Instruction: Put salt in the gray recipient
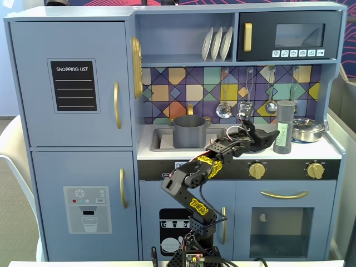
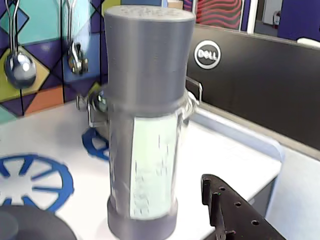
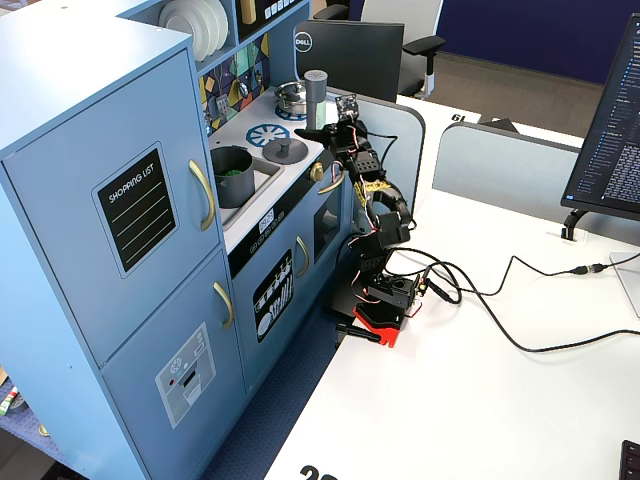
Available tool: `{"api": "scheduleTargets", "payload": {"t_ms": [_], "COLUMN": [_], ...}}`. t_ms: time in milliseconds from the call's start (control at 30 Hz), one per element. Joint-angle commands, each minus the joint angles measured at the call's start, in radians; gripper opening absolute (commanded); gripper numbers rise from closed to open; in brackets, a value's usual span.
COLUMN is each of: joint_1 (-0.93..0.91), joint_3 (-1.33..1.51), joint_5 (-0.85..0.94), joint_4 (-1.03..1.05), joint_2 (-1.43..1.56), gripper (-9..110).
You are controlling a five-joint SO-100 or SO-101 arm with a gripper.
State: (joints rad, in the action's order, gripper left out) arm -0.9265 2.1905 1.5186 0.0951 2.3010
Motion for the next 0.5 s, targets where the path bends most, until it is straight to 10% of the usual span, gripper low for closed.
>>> {"api": "scheduleTargets", "payload": {"t_ms": [0, 467], "joint_1": [-0.014, -0.005], "joint_3": [-0.112, -0.396], "joint_5": [-0.035, -0.049], "joint_4": [-0.097, -0.242], "joint_2": [-0.086, -0.491], "gripper": [72, 65]}}
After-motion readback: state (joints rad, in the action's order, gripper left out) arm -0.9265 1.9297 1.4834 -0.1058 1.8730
